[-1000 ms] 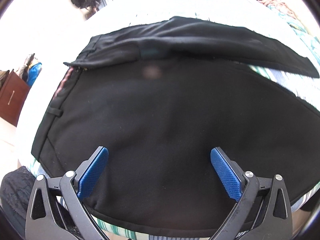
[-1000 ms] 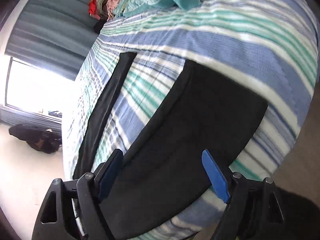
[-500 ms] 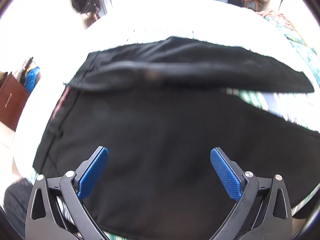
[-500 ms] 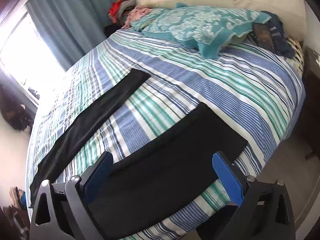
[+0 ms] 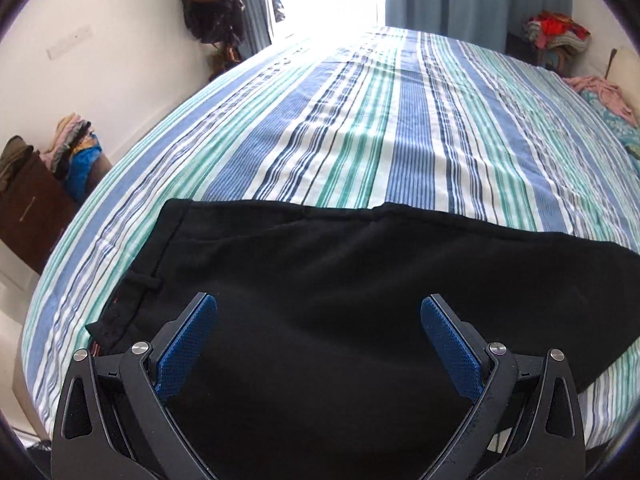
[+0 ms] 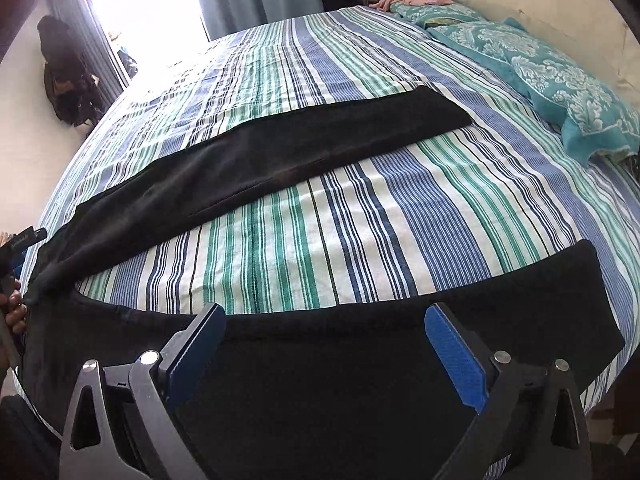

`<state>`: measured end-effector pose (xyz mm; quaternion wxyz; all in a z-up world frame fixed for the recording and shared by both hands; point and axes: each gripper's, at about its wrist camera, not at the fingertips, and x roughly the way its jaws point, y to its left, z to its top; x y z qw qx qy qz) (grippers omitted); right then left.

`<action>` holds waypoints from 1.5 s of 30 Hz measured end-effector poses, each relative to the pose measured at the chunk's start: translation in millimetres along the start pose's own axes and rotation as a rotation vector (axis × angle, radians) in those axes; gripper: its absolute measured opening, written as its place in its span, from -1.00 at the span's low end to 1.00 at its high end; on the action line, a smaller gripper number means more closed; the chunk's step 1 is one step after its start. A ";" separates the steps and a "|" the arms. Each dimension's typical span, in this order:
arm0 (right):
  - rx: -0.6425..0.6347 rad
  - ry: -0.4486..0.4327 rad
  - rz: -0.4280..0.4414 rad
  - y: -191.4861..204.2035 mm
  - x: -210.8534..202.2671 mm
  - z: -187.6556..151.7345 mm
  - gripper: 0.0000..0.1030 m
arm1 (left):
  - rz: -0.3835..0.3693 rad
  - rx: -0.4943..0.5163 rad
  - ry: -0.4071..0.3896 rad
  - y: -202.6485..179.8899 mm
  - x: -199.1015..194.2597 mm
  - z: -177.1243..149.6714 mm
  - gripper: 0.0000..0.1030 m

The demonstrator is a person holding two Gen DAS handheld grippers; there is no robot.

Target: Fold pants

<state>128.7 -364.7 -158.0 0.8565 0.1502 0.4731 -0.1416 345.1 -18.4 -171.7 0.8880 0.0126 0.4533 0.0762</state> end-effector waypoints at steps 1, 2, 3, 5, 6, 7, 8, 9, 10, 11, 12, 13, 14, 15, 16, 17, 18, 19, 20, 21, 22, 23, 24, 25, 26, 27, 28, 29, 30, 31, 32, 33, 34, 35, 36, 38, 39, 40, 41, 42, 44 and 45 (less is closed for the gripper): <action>-0.015 -0.012 0.008 -0.2 -0.1 1.3 0.93 | 0.017 0.005 0.018 0.0 11.0 -3.9 0.99; -0.029 -0.026 0.026 -1.0 -0.5 3.0 0.93 | 0.036 0.010 0.039 0.4 22.3 -10.5 0.99; -0.046 -0.050 0.052 -2.5 -1.1 6.1 0.93 | 0.049 0.012 0.072 2.6 35.5 -17.0 0.99; -0.105 -0.111 0.085 -4.1 -3.8 13.9 1.00 | 0.010 -0.003 0.064 9.8 49.6 -31.5 0.99; -0.168 -0.123 0.085 -3.2 -1.3 19.7 1.00 | -0.023 -0.034 0.044 15.7 48.8 -36.2 0.99; -0.234 -0.112 0.071 -2.0 5.5 27.4 1.00 | -0.043 -0.049 0.052 19.2 49.6 -37.1 0.99; -0.285 -0.072 0.062 -2.0 18.1 35.9 1.00 | -0.050 -0.056 0.057 20.1 49.5 -36.6 0.99; -0.316 -0.007 0.052 -5.5 35.2 45.2 1.00 | -0.051 -0.056 0.057 20.1 50.0 -37.4 0.99; -0.325 0.047 0.038 -11.1 51.7 55.3 1.00 | -0.049 -0.054 0.053 19.2 47.8 -38.5 0.99; -0.315 0.069 0.033 -18.4 64.7 66.5 1.00 | -0.047 -0.052 0.047 18.6 46.9 -39.5 0.99; -0.300 0.065 0.025 -25.8 73.9 78.1 1.00 | -0.044 -0.051 0.041 18.2 46.6 -41.3 0.99; -0.287 0.066 0.007 -32.0 82.4 90.7 1.00 | -0.041 -0.050 0.039 15.8 46.4 -39.2 0.99; -0.273 0.070 -0.011 -37.1 89.5 103.8 1.00 | -0.040 -0.049 0.037 15.7 46.5 -39.3 0.99; -0.263 0.061 -0.029 -40.6 94.1 116.8 1.00 | -0.039 -0.049 0.035 15.5 47.0 -39.3 0.99; -0.262 0.043 -0.044 -43.6 96.3 129.9 1.00 | -0.039 -0.050 0.033 15.4 47.8 -38.7 0.99; -0.265 0.026 -0.053 -44.9 98.8 141.3 1.00 | -0.039 -0.050 0.030 15.4 47.9 -39.2 0.99; -0.267 0.009 -0.068 -45.1 101.1 152.8 1.00 | -0.039 -0.050 0.028 15.7 49.5 -39.0 0.99; -0.266 -0.001 -0.083 -45.2 104.7 163.5 1.00 | -0.040 -0.051 0.025 15.9 50.0 -39.2 0.99; -0.266 0.005 -0.095 -45.5 111.0 173.2 1.00 | -0.041 -0.052 0.023 16.2 50.0 -39.6 0.99; -0.264 0.025 -0.108 -47.3 120.0 182.5 1.00 | -0.043 -0.053 0.021 16.6 49.9 -40.0 0.99; -0.257 0.044 -0.116 -50.7 129.0 190.3 1.00 | -0.043 -0.053 0.020 16.6 50.0 -40.0 0.99; -0.247 0.061 -0.114 -55.8 136.7 198.4 0.99 | -0.043 -0.054 0.019 16.7 50.0 -40.0 0.99; -0.230 0.068 -0.105 -63.0 142.3 206.4 0.98 | -0.043 -0.053 0.018 16.7 50.1 -40.1 0.99; -0.205 0.059 -0.098 -72.9 144.7 216.2 0.98 | -0.043 -0.054 0.016 16.3 50.5 -40.2 0.99; -0.165 0.034 -0.091 -86.0 144.6 227.0 0.98 | -0.043 -0.054 0.014 16.3 50.7 -40.7 0.99; -0.109 0.010 -0.076 -101.8 143.2 238.9 0.98 | -0.044 -0.054 0.012 16.5 50.8 -40.9 0.99; -0.040 -0.007 -0.058 -119.3 142.5 251.6 0.99 | -0.046 -0.056 0.010 16.8 50.8 -41.2 0.99; 0.039 -0.007 -0.032 -136.9 144.6 263.7 0.99 | -0.048 -0.057 0.008 17.1 51.0 -41.5 0.99; 0.111 0.018 0.003 -152.5 150.8 274.6 0.99 | -0.049 -0.058 0.007 17.2 51.2 -41.6 0.99; 0.163 0.054 0.030 -163.0 159.7 283.5 0.99 | -0.050 -0.058 0.006 17.2 51.4 -41.5 0.99; 0.188 0.100 0.046 -167.5 170.5 291.6 0.99 | -0.050 -0.058 0.006 17.3 51.5 -41.7 0.99; 0.193 0.148 0.040 -169.3 182.2 296.9 0.99 | -0.050 -0.058 0.005 17.2 51.5 -41.7 0.99; 0.184 0.184 0.026 -168.8 192.5 300.5 0.96 | -0.050 -0.058 0.004 17.2 51.5 -41.8 0.99; 0.169 0.204 -0.004 -167.2 200.7 302.9 0.92 | -0.050 -0.059 0.003 17.3 51.5 -41.8 0.99; 0.152 0.210 -0.033 -165.2 207.8 304.7 0.91 | -0.051 -0.059 0.002 17.6 51.6 -41.9 0.99; 0.115 0.225 -0.056 -160.8 221.8 305.0 0.86 | -0.053 -0.061 0.000 17.6 51.8 -42.0 0.99; 0.100 0.237 -0.056 -158.2 229.0 304.4 0.84 | -0.053 -0.061 -0.001 17.4 51.9 -41.9 0.99; 0.088 0.246 -0.053 -155.5 235.1 303.4 0.74 | -0.054 -0.061 -0.002 17.2 51.9 -41.7 0.99; 0.076 0.255 -0.049 -154.2 241.1 301.5 0.59 | -0.054 -0.061 -0.003 17.2 52.0 -41.7 0.99; 0.063 0.266 -0.049 -151.8 246.0 299.9 0.53 | -0.054 -0.062 -0.004 17.1 52.1 -41.6 0.99; 0.011 0.260 -0.069 -146.8 249.1 296.4 0.19 | -0.054 -0.061 -0.003 17.2 52.2 -41.8 0.99; -0.011 0.251 -0.078 -145.5 247.1 296.1 -0.04 | -0.053 -0.061 -0.003 17.3 52.3 -41.8 0.99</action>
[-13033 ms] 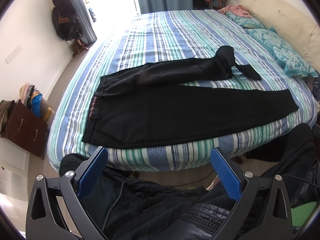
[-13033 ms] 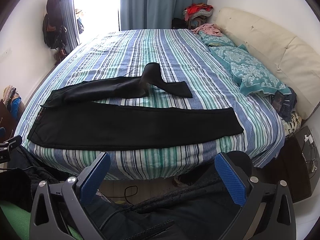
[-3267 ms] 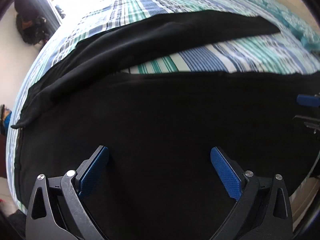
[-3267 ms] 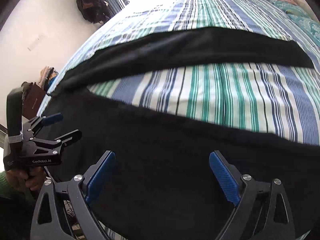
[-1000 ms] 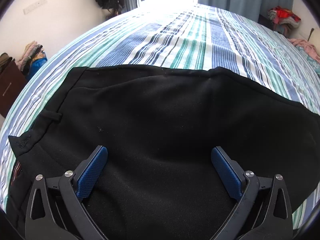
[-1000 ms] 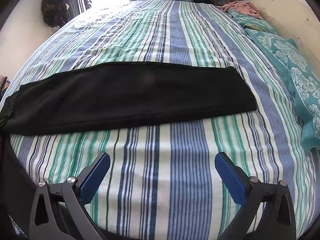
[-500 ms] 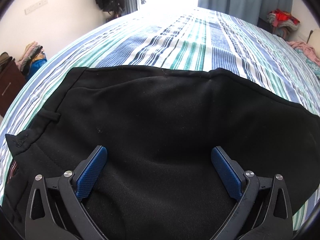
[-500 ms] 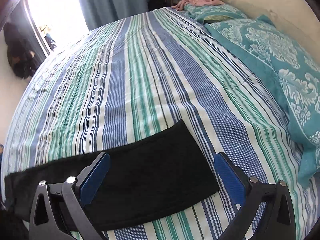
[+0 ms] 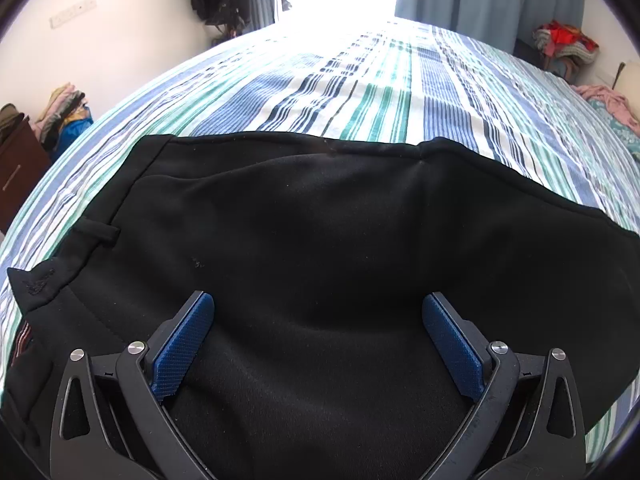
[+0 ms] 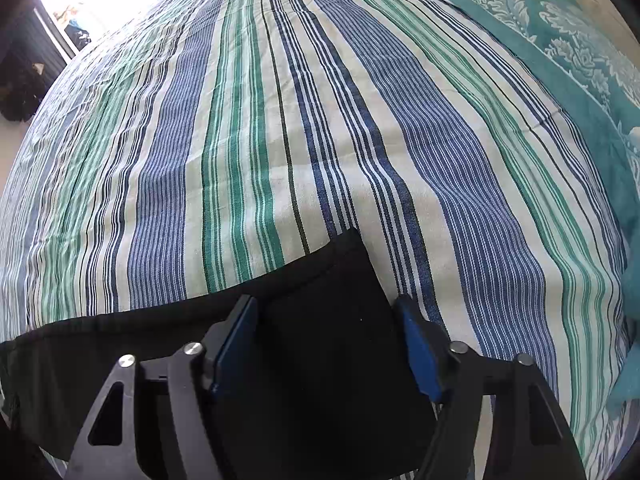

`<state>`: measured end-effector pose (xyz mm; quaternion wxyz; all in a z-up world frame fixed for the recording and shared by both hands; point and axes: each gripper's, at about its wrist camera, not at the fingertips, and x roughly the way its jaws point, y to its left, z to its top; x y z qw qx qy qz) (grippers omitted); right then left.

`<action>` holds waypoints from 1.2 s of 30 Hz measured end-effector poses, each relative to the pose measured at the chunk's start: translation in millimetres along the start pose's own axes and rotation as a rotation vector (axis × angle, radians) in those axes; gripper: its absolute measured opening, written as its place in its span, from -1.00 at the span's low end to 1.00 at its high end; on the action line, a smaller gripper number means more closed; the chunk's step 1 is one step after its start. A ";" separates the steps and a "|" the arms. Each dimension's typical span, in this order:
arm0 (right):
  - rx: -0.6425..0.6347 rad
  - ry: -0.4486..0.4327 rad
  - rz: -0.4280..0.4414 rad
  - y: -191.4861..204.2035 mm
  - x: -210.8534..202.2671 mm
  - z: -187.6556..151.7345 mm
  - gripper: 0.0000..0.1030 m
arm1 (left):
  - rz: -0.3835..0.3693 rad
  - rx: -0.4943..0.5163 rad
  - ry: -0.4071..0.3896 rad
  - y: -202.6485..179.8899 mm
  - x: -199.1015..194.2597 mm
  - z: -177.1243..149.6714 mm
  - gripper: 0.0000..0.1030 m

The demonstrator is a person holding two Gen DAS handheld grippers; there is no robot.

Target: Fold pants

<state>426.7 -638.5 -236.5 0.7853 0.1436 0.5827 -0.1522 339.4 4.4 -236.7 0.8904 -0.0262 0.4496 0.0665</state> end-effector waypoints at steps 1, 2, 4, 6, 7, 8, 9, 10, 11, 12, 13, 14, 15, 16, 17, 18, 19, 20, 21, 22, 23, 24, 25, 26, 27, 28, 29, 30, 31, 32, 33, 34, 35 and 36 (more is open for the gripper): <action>-0.001 -0.019 0.002 -1.6 -3.9 -1.5 -0.51 | 0.001 0.000 0.000 0.1 0.1 0.0 0.99; 0.009 -0.037 0.041 -5.3 -9.4 -2.7 -0.68 | 0.001 0.001 0.000 -0.1 0.3 0.1 0.99; -0.001 -0.081 0.059 -6.4 -22.6 -8.6 -0.76 | 0.003 0.002 0.001 -0.5 0.6 0.5 0.99; -0.040 -0.138 0.059 -1.5 -40.1 -19.1 -0.79 | 0.005 0.002 0.002 -0.7 0.7 1.0 0.99; -0.052 -0.169 0.070 1.0 -50.8 -26.2 -0.80 | 0.006 0.003 0.003 -0.9 0.7 1.2 0.99; -0.057 -0.200 0.089 2.0 -62.7 -33.4 -0.81 | 0.008 0.004 0.003 -1.1 0.8 1.0 0.99; -0.059 -0.232 0.112 2.7 -75.4 -42.7 -0.81 | 0.009 0.005 0.004 -1.3 1.0 1.2 0.99; -0.062 -0.261 0.135 3.8 -88.9 -53.4 -0.82 | 0.010 0.005 0.004 -1.4 1.2 1.4 0.99; -0.068 -0.287 0.153 5.0 -101.9 -65.7 -0.82 | 0.011 0.006 0.005 -1.4 1.4 1.3 0.99; -0.071 -0.314 0.170 5.7 -115.3 -79.9 -0.82 | 0.012 0.006 0.006 -1.5 1.5 1.4 0.99; -0.063 -0.340 0.195 4.2 -129.8 -97.7 -0.82 | 0.013 0.007 0.006 -1.7 1.6 1.5 0.99; -0.038 -0.363 0.223 0.3 -142.2 -116.2 -0.82 | 0.015 0.008 0.007 -1.8 1.6 1.6 0.99; -0.006 -0.382 0.249 -3.5 -152.8 -136.8 -0.82 | 0.017 0.009 0.008 -2.2 1.7 1.8 0.99; 0.022 -0.398 0.269 -6.5 -161.4 -158.3 -0.82 | 0.020 0.010 0.009 -2.6 1.7 2.1 0.99; 0.050 -0.411 0.282 -9.4 -169.6 -182.2 -0.82 | 0.022 0.012 0.010 -3.0 1.6 2.2 0.99; 0.081 -0.413 0.293 -12.1 -175.2 -206.6 -0.82 | 0.025 0.013 0.011 -3.4 1.6 2.5 0.99; 0.121 -0.407 0.306 -15.5 -179.1 -231.1 -0.82 | 0.028 0.015 0.012 -3.6 1.5 2.7 0.99; 0.169 -0.396 0.320 -20.3 -182.4 -256.3 -0.82 | 0.031 0.017 0.013 -4.3 1.6 3.0 0.99; 0.213 -0.380 0.327 -23.1 -183.9 -279.8 -0.82 | 0.036 0.019 0.014 -5.1 1.6 3.4 0.99; 0.249 -0.355 0.324 -25.1 -183.9 -302.1 -0.82 | 0.043 0.022 0.014 -5.8 1.2 3.5 0.99; 0.280 -0.327 0.310 -26.2 -182.8 -321.7 -0.82 | 0.054 0.027 0.013 -7.4 0.6 3.7 0.99; 0.316 -0.293 0.291 -27.6 -181.0 -339.6 -0.82 | 0.072 0.036 0.009 -10.2 -0.3 4.0 0.99; 0.356 -0.252 0.277 -31.1 -178.1 -355.4 -0.81 | 0.095 0.053 0.003 -13.7 -1.6 4.1 0.99; 0.390 -0.211 0.264 -32.4 -173.9 -365.9 -0.80 | 0.120 0.072 -0.006 -17.8 -3.4 4.1 0.99; 0.406 -0.182 0.249 -31.1 -171.6 -371.6 -0.76 | 0.147 0.093 -0.014 -22.2 -5.0 4.3 0.99; 0.400 -0.155 0.219 -28.3 -170.3 -372.7 -0.64 | 0.172 0.112 -0.019 -26.1 -6.4 4.6 0.99; 0.383 -0.138 0.186 -25.5 -169.0 -373.2 -0.56 | 0.195 0.130 -0.021 -29.7 -7.4 5.2 0.99; 0.366 -0.127 0.153 -23.6 -168.1 -371.1 -0.49 | 0.215 0.145 -0.019 -32.8 -8.3 6.2 0.99; 0.352 -0.119 0.132 -22.5 -168.8 -369.3 -0.20 | 0.229 0.156 -0.011 -35.0 -9.4 7.8 0.99; 0.346 -0.118 0.123 -23.0 -172.1 -368.1 0.11 | 0.234 0.166 0.002 -36.1 -11.6 10.1 0.99; 0.347 -0.133 0.116 -25.1 -179.4 -368.5 0.18 | 0.221 0.177 0.024 -36.0 -15.4 12.6 0.99; 0.348 -0.164 0.104 -27.7 -191.1 -369.7 0.18 | 0.188 0.184 0.051 -34.6 -20.3 14.6 0.99; 0.347 -0.204 0.086 -30.1 -206.5 -375.2 0.26 | 0.146 0.184 0.072 -32.8 -27.8 14.6 0.99; 0.346 -0.244 0.058 -32.2 -221.0 -377.8 0.36 | 0.109 0.180 0.075 -29.6 -37.5 13.0 0.99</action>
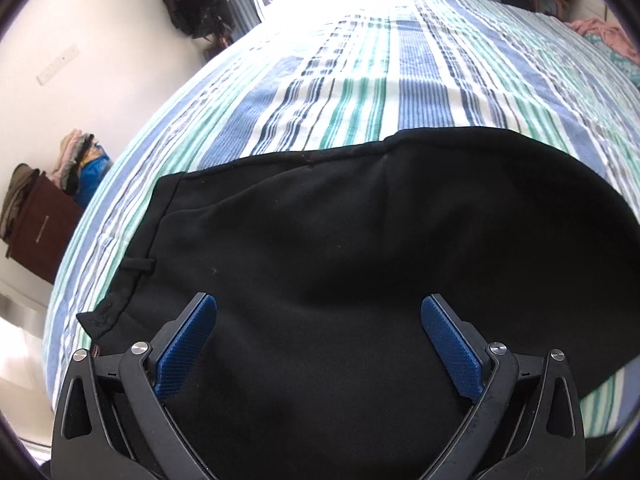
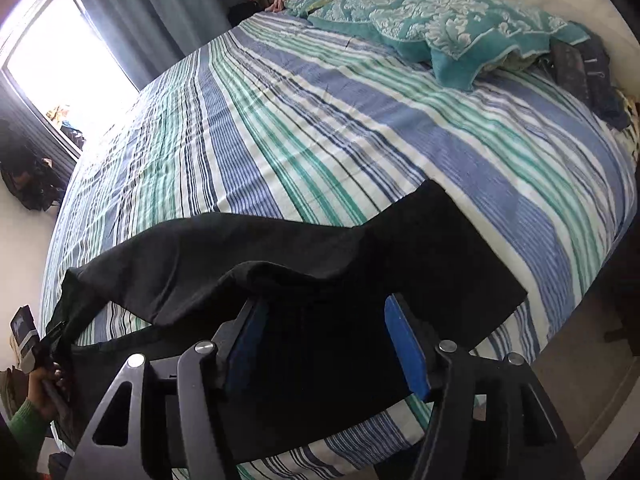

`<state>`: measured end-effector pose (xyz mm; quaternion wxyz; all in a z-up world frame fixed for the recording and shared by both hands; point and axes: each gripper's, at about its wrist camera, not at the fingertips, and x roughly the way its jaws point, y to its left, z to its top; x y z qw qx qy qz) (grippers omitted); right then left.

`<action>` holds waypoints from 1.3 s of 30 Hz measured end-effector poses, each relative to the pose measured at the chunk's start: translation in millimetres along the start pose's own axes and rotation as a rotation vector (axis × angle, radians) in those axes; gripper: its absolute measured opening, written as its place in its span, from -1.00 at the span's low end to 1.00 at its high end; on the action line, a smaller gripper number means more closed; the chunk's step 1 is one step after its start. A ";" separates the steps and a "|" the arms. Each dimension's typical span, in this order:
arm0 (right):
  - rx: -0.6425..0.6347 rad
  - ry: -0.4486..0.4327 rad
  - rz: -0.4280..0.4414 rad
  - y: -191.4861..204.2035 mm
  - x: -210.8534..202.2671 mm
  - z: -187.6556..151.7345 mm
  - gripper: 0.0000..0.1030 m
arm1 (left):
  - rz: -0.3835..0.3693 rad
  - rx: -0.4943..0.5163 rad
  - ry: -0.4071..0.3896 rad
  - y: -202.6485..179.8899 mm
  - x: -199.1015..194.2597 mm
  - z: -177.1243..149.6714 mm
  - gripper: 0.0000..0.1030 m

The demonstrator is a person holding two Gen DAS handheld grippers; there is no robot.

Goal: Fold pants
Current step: 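Lift the hem with the right tool and fold it toward the waistband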

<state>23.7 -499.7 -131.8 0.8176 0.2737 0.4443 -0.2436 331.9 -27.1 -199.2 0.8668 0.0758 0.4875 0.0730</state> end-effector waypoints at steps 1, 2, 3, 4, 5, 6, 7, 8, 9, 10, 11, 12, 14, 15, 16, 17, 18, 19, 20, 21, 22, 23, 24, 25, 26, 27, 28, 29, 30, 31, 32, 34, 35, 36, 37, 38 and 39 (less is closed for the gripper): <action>-0.001 -0.044 -0.025 -2.4 -14.0 -0.1 0.52 | -0.027 0.000 -0.016 3.2 -10.4 -5.0 0.99; 0.003 -0.086 -0.037 -4.8 -26.3 -1.3 0.55 | -0.050 0.004 -0.041 7.0 -22.6 -11.8 0.99; 0.009 -0.111 -0.041 -6.6 -36.3 -3.8 0.55 | -0.072 0.012 -0.068 10.7 -34.7 -20.3 0.99; 0.016 -0.121 -0.036 -6.7 -42.2 -6.4 0.55 | -0.090 0.022 -0.090 14.0 -44.7 -29.5 0.99; 0.021 -0.119 -0.020 -4.7 -45.4 -9.8 0.55 | -0.102 0.029 -0.104 17.8 -51.9 -39.1 0.99; 0.025 -0.109 0.008 -1.0 -46.2 -15.3 0.55 | -0.110 0.028 -0.111 22.1 -56.4 -49.2 0.99; 0.026 -0.090 0.049 6.6 -44.3 -21.4 0.55 | -0.119 0.020 -0.109 25.8 -58.4 -57.2 0.99; 0.022 -0.066 0.098 16.3 -40.0 -28.6 0.55 | -0.133 0.004 -0.101 30.1 -57.3 -65.9 0.99; 0.015 -0.035 0.152 28.5 -33.5 -36.4 0.55 | -0.147 -0.016 -0.086 34.2 -53.5 -73.9 0.99; 0.010 0.000 0.202 41.7 -24.7 -45.5 0.55 | -0.152 -0.040 -0.064 38.0 -47.8 -81.2 0.99; 0.008 0.031 0.245 54.2 -15.1 -53.7 0.55 | -0.150 -0.064 -0.041 42.4 -40.7 -87.6 0.99; -0.004 0.046 0.273 67.2 -5.3 -61.4 0.55 | -0.145 -0.090 -0.017 46.2 -32.6 -94.0 0.99; -0.067 0.070 0.249 91.3 16.4 -74.8 0.55 | -0.179 -0.138 -0.035 53.1 -26.4 -103.2 0.99; -0.110 0.086 0.220 102.1 27.3 -81.8 0.55 | -0.194 -0.153 -0.042 54.9 -26.8 -104.0 0.99; -0.154 0.099 0.190 111.6 36.5 -87.9 0.55 | -0.198 -0.154 -0.033 54.7 -25.3 -102.5 0.99; -0.194 0.113 0.160 119.2 43.6 -93.7 0.55 | -0.194 -0.152 -0.027 53.6 -24.3 -100.9 0.99; -0.228 0.130 0.133 124.7 49.2 -98.4 0.55 | -0.192 -0.152 -0.027 52.7 -24.3 -100.7 0.99; -0.256 0.138 0.109 129.3 52.7 -101.6 0.55 | -0.191 -0.153 -0.030 52.8 -23.9 -101.0 0.99; -0.275 0.135 0.088 131.0 54.2 -103.8 0.56 | -0.193 -0.155 -0.032 53.1 -22.9 -100.7 0.99; -0.289 0.127 0.067 132.1 55.6 -105.3 0.61 | -0.195 -0.159 -0.034 53.4 -22.8 -101.1 0.99; -0.298 0.120 0.040 132.2 57.6 -105.8 0.75 | -0.197 -0.163 -0.034 53.6 -22.7 -101.2 0.99; -0.303 0.115 0.013 130.9 60.3 -106.0 0.85 | -0.195 -0.165 -0.033 53.7 -22.3 -101.5 0.99; -0.305 0.114 -0.010 129.0 63.4 -106.8 0.89 | -0.192 -0.167 -0.031 53.5 -21.6 -100.8 0.99; -0.302 0.123 -0.021 125.9 66.8 -107.5 1.00 | -0.192 -0.170 -0.030 53.7 -21.8 -100.9 0.99; -0.291 0.133 -0.014 121.9 70.3 -107.3 1.00 | -0.192 -0.173 -0.028 53.8 -21.5 -100.7 0.99; -0.276 0.131 0.003 117.9 71.0 -107.1 1.00 | -0.192 -0.174 -0.026 53.6 -21.2 -100.5 0.99; -0.258 0.127 0.020 113.7 70.8 -106.4 1.00 | -0.191 -0.173 -0.024 53.6 -20.7 -100.4 0.99; -0.234 0.127 0.044 108.8 71.6 -105.9 1.00 | -0.186 -0.169 -0.022 52.8 -19.8 -99.6 0.99; -0.206 0.122 0.072 102.8 72.3 -106.4 1.00 | -0.181 -0.165 -0.022 51.8 -19.9 -99.7 0.99; -0.189 0.106 0.096 98.9 72.0 -107.3 1.00 | -0.177 -0.162 -0.023 51.5 -20.2 -100.4 0.99; -0.180 0.083 0.111 96.3 70.5 -108.6 1.00 | -0.175 -0.160 -0.026 51.1 -20.4 -100.7 0.99; -0.187 0.079 0.114 96.8 66.5 -107.9 1.00 | -0.175 -0.160 -0.030 51.2 -19.7 -101.1 0.99; -0.172 0.078 0.125 96.2 62.3 -104.9 1.00 | -0.174 -0.159 -0.034 51.1 -19.5 -101.6 0.99; -0.137 0.062 0.165 92.6 56.1 -102.0 1.00 | -0.172 -0.158 -0.039 50.8 -19.6 -102.1 0.99; -0.090 0.031 0.237 85.7 49.5 -99.4 0.99 | -0.170 -0.158 -0.042 50.5 -19.2 -102.3 0.99; -0.036 0.006 0.306 77.2 45.0 -97.8 0.99 | -0.168 -0.156 -0.046 50.2 -19.3 -102.7 0.99; 0.037 0.006 0.368 66.2 46.2 -96.2 0.99 | -0.167 -0.155 -0.048 50.1 -19.4 -103.0 0.99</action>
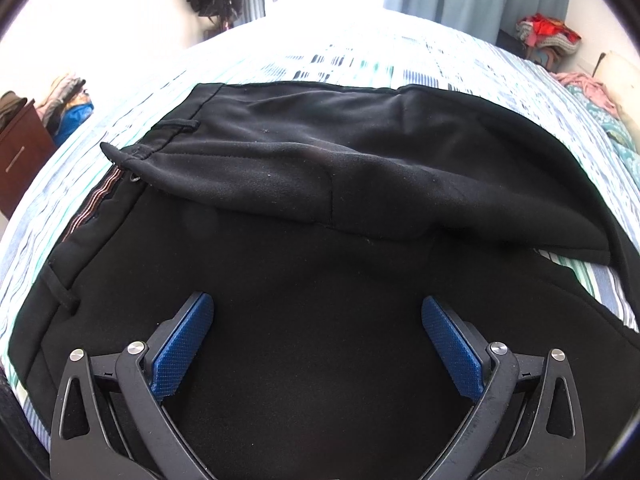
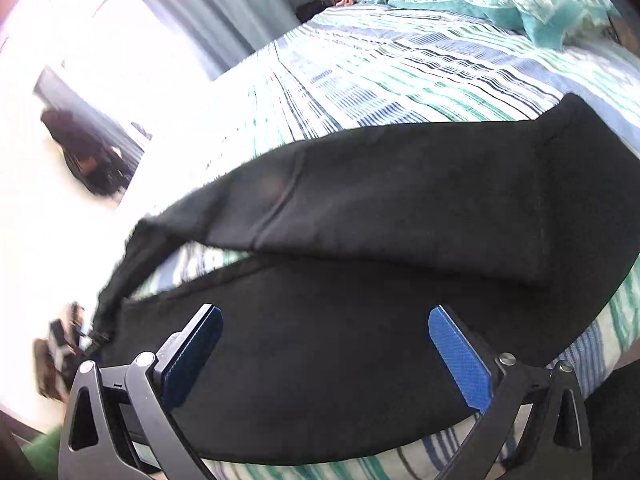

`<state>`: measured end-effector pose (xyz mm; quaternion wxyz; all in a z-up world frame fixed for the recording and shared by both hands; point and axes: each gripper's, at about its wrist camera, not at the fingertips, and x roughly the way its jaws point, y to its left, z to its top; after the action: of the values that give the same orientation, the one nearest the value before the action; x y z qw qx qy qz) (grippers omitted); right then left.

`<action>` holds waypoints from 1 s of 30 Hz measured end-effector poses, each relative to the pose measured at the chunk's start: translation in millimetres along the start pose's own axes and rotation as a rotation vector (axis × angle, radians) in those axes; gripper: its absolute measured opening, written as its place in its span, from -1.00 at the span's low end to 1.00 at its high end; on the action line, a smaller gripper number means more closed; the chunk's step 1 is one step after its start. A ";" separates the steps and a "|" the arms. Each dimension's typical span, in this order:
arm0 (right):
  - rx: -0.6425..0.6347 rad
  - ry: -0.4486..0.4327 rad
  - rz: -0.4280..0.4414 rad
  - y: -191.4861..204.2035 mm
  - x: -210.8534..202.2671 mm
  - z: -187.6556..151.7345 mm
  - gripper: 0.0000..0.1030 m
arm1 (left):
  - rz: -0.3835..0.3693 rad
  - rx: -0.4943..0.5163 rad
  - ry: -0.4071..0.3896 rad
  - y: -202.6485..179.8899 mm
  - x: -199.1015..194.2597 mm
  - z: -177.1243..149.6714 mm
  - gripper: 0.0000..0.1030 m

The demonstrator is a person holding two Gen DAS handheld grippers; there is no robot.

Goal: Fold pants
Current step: 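Lift the hem with the right tool and fold it toward the waistband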

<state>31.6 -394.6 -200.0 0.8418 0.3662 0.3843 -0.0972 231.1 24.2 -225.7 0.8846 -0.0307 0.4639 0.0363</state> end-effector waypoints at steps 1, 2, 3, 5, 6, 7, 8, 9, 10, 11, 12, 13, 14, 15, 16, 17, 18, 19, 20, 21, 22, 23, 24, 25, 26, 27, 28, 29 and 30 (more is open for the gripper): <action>0.092 0.009 0.060 -14.2 1.8 1.4 0.98 | 0.001 0.000 -0.001 0.0 0.0 0.1 0.99; 0.197 0.015 0.112 -30.2 4.8 1.2 0.94 | 0.002 0.001 -0.001 -0.1 -0.1 0.1 0.99; 0.290 0.001 0.156 -44.3 5.2 0.6 0.89 | 0.002 0.001 -0.002 0.0 -0.3 0.1 0.99; 0.403 -0.058 0.177 -64.2 0.1 5.7 0.77 | 0.002 0.001 -0.002 -0.1 -0.4 0.1 0.99; 0.425 -0.089 0.167 -69.8 -2.3 9.7 0.77 | 0.002 0.001 -0.002 -0.2 -0.5 0.1 0.99; 0.437 -0.113 0.147 -74.2 -3.7 14.1 0.77 | 0.002 0.001 -0.002 -0.2 -0.5 0.1 0.99; 0.445 -0.126 0.127 -77.0 -3.2 17.0 0.74 | 0.002 0.001 -0.002 -0.2 -0.4 0.2 0.99; 0.448 -0.139 0.108 -78.7 -3.0 19.0 0.70 | 0.002 0.001 -0.002 -0.1 -0.5 0.2 0.99; 0.445 -0.151 0.080 -78.4 -3.3 20.3 0.54 | 0.002 0.001 -0.002 -0.1 -0.4 0.2 0.99; 0.430 -0.160 0.052 -77.5 -3.3 21.5 0.33 | 0.002 0.001 -0.001 -0.2 -0.4 0.1 0.99; 0.414 -0.157 0.024 -76.9 -1.8 22.7 0.23 | 0.003 0.002 -0.002 -0.3 -0.4 0.1 0.99; 0.403 -0.147 -0.001 -76.9 0.5 24.4 0.01 | 0.003 0.002 -0.002 -0.2 -0.6 0.0 0.99; 0.401 -0.139 -0.016 -77.6 -0.9 28.4 -0.20 | 0.003 0.002 -0.002 -0.1 -0.8 0.2 0.99; 0.405 -0.139 -0.028 -79.9 -0.9 28.6 -0.35 | 0.003 0.002 -0.002 -0.1 -0.8 0.2 0.99; 0.407 -0.137 -0.039 -82.6 -1.8 28.9 -0.66 | 0.003 0.002 -0.002 -0.2 -0.7 0.2 0.99; 0.407 -0.136 -0.045 -86.5 -5.1 29.8 -0.80 | 0.004 0.003 -0.002 -0.1 -0.9 0.4 0.99; 0.403 -0.142 -0.043 -87.9 -8.3 30.9 -0.82 | 0.006 0.003 -0.002 -0.2 -1.1 0.5 0.99; 0.385 -0.150 -0.045 -85.7 -12.8 32.8 -0.86 | 0.009 0.004 -0.003 -0.6 -1.5 0.4 0.99; 0.354 -0.161 -0.048 -82.4 -19.4 34.5 -0.88 | 0.012 0.006 -0.003 -1.1 -1.9 0.2 0.99; 0.316 -0.179 -0.045 -75.1 -25.2 37.4 -0.88 | 0.016 0.007 -0.004 -1.6 -2.4 0.1 0.99; 0.281 -0.200 -0.034 -67.0 -30.3 42.0 -0.88 | 0.019 0.008 -0.005 -2.2 -3.0 -0.3 0.99; 0.247 -0.218 -0.024 -59.6 -36.3 45.5 -0.88 | 0.021 0.008 -0.005 -2.1 -3.2 -0.4 0.99; 0.210 -0.235 -0.019 -52.5 -42.8 47.2 -0.88 | 0.023 0.007 -0.003 -2.0 -3.5 -0.4 0.99; 0.176 -0.252 -0.016 -44.0 -45.9 51.5 -0.88 | 0.025 0.006 0.001 -2.1 -3.4 0.0 0.99; 0.149 -0.268 -0.014 -38.2 -50.0 52.5 -0.88 | 0.027 0.006 0.008 -2.3 -3.4 0.8 0.99; 0.127 -0.281 -0.008 -34.3 -54.5 52.6 -0.88 | 0.028 0.006 0.022 -2.4 -3.6 2.5 0.99; 0.112 -0.290 -0.002 -31.3 -57.7 52.7 -0.88 | 0.030 0.006 0.043 -2.2 -3.8 4.4 0.99; 0.102 -0.294 0.007 -28.0 -59.3 53.2 -0.88 | 0.032 0.004 0.071 -2.5 -4.3 7.2 0.99; 0.094 -0.297 0.013 -26.4 -61.4 53.0 -0.88 | 0.035 0.000 0.102 -3.0 -5.2 10.8 0.99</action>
<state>8.2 -457.3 -147.0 0.8720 0.3894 0.2480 -0.1628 237.3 22.0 -215.3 0.8591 -0.0242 0.5088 0.0502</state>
